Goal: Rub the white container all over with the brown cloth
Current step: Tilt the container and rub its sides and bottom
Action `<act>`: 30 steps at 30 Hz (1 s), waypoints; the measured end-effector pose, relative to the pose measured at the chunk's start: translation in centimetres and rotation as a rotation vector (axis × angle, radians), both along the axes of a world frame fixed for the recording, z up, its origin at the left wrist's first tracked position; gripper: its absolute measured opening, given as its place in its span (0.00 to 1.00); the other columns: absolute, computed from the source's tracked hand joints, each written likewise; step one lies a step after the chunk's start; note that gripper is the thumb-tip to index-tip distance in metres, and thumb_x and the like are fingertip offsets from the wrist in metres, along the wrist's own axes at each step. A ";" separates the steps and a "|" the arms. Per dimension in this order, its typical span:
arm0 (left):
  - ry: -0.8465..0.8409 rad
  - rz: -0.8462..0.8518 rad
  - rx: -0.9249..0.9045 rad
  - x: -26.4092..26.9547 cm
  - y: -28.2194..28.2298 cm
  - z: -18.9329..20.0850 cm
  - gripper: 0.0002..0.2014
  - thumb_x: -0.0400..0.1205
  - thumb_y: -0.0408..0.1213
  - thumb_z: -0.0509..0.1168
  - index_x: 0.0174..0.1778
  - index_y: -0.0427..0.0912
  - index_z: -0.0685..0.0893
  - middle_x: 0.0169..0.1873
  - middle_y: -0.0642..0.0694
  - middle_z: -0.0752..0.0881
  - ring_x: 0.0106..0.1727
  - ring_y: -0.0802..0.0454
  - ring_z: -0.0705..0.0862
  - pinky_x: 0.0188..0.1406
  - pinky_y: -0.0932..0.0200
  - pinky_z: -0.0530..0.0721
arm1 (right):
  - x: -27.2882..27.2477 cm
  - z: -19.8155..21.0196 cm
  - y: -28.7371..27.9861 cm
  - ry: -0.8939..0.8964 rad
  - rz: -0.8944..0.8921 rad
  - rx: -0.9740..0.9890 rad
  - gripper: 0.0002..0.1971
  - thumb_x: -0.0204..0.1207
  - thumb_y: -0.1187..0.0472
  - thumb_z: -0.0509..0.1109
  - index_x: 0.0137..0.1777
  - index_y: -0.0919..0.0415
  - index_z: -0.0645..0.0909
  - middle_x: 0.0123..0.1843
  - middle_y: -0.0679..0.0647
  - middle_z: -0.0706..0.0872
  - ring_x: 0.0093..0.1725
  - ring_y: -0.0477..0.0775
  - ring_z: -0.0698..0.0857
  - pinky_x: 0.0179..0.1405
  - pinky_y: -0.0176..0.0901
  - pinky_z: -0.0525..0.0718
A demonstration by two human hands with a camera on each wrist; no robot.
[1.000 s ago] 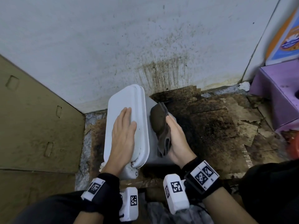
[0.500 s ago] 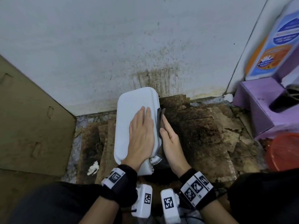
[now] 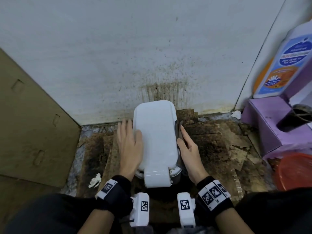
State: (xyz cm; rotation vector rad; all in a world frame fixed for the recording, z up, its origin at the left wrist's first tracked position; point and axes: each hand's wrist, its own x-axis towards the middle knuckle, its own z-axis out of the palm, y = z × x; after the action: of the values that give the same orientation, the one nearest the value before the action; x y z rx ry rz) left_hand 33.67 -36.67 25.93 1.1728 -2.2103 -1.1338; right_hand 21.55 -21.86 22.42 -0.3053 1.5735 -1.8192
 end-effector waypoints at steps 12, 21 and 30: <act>0.037 -0.085 0.383 1.2 0.3 -2.5 0.35 0.87 0.72 0.52 0.88 0.59 0.60 0.72 0.54 0.86 0.65 0.56 0.88 0.71 0.44 0.85 | -2.5 1.4 0.1 -0.093 0.025 0.027 0.28 0.89 0.60 0.66 0.86 0.41 0.68 0.67 0.37 0.88 0.63 0.51 0.91 0.67 0.58 0.87; 0.063 -0.080 0.398 1.0 0.1 -2.7 0.40 0.79 0.82 0.51 0.84 0.64 0.65 0.74 0.54 0.83 0.70 0.50 0.86 0.73 0.37 0.83 | 0.8 -0.9 1.3 0.258 -0.154 0.205 0.23 0.92 0.54 0.57 0.86 0.45 0.67 0.69 0.35 0.83 0.60 0.31 0.86 0.60 0.42 0.87; 0.032 -0.086 0.417 0.9 -0.3 -3.2 0.49 0.73 0.88 0.49 0.88 0.68 0.58 0.83 0.52 0.75 0.79 0.47 0.80 0.79 0.35 0.77 | 0.5 2.1 0.6 0.539 -0.148 0.184 0.22 0.93 0.58 0.54 0.85 0.45 0.65 0.64 0.18 0.80 0.59 0.20 0.81 0.56 0.21 0.78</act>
State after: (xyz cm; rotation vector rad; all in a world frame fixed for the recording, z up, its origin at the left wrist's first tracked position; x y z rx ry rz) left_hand 34.58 -36.92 22.78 1.2116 -2.0750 -1.6960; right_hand 22.02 -21.28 24.51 -0.6469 2.1663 -1.7732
